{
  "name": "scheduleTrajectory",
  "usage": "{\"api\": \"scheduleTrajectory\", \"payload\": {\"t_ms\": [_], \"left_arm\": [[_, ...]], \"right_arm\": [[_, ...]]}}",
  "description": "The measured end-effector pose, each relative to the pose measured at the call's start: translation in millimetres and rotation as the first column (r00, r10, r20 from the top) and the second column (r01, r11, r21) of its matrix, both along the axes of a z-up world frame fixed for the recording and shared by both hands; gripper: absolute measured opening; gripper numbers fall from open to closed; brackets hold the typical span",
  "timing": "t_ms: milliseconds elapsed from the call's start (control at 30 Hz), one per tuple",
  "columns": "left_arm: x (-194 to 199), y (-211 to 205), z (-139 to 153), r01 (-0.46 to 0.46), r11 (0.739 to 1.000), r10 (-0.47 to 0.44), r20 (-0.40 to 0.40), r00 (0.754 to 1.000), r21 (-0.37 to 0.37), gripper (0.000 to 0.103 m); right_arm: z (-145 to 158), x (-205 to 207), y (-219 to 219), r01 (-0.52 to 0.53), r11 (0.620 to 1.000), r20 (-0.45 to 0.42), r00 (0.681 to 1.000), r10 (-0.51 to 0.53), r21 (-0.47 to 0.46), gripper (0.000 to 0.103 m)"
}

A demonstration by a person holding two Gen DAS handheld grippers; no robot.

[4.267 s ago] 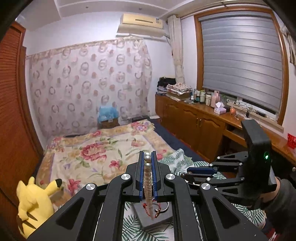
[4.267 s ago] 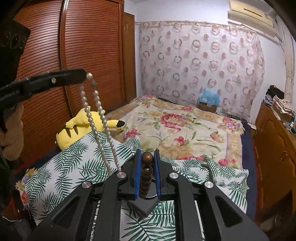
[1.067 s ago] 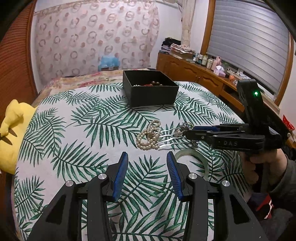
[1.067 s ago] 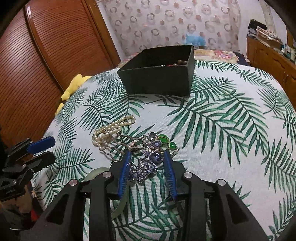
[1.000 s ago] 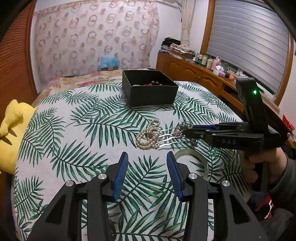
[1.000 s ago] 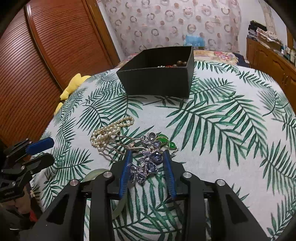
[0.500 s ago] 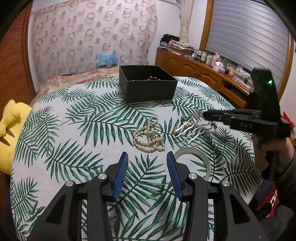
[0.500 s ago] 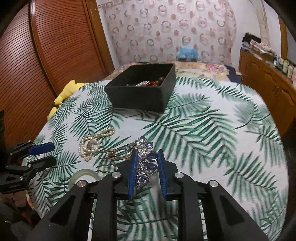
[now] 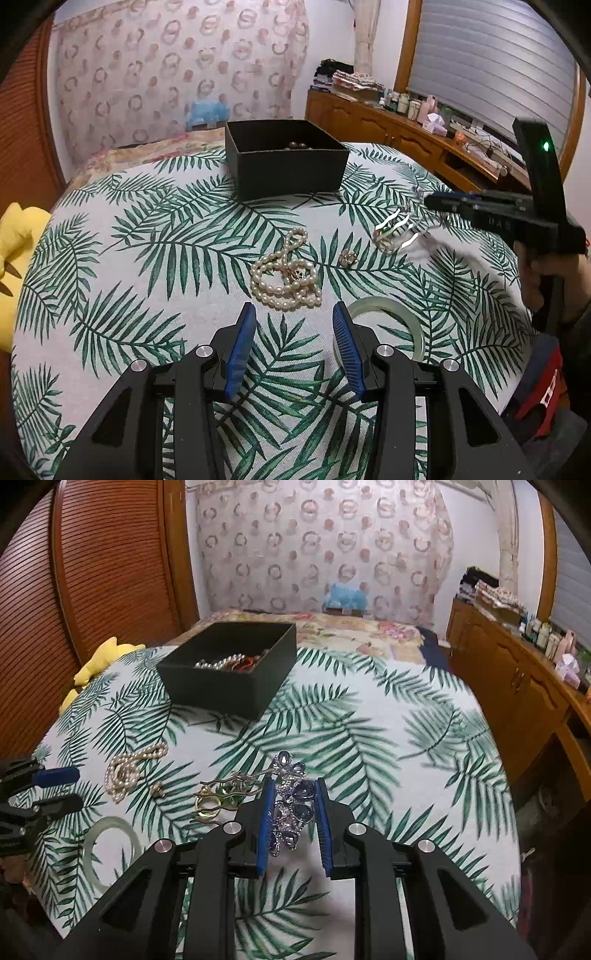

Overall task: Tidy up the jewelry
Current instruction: 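Grasp the remaining pearl strand with the left tool while the right tool holds the brooch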

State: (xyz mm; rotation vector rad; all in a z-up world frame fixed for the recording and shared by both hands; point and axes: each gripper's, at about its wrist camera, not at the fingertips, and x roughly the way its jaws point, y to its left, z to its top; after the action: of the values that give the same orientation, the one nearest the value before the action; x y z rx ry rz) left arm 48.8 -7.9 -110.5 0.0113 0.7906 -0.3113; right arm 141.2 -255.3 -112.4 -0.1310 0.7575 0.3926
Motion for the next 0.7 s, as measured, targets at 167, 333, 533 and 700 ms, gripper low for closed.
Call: {"api": "scheduleTrajectory", "payload": {"t_ms": [167,333,533,700], "left_arm": [[-0.1,1.7,0.6,-0.006,1.0,0.006,0.001,1.0,-0.004,0.041],[0.0,1.8,1.4,-0.005,1.0,0.005,0.004,1.0,-0.005,0.041],[3.3,1.5,0.3,-0.005,1.0,0.005,-0.002,1.0,-0.004,0.041],[13.7,1.1,-2.9,0.002,1.0,-0.002,-0.014,1.0,0.004,0.041]], "right_arm": [[19.1,-0.2,9.0,-0.021,0.996,0.07,0.997,0.027,-0.086,0.023],[39.9,0.6,11.0,-0.019,0.99,0.122,0.992,0.036,-0.142,0.023],[48.3,1.6,5.3,0.0,0.99,0.135,0.991,0.019,-0.141,0.023],[41.3,3.5,3.2,0.004,0.992,0.115,0.993,0.011,-0.124,0.023]]}}
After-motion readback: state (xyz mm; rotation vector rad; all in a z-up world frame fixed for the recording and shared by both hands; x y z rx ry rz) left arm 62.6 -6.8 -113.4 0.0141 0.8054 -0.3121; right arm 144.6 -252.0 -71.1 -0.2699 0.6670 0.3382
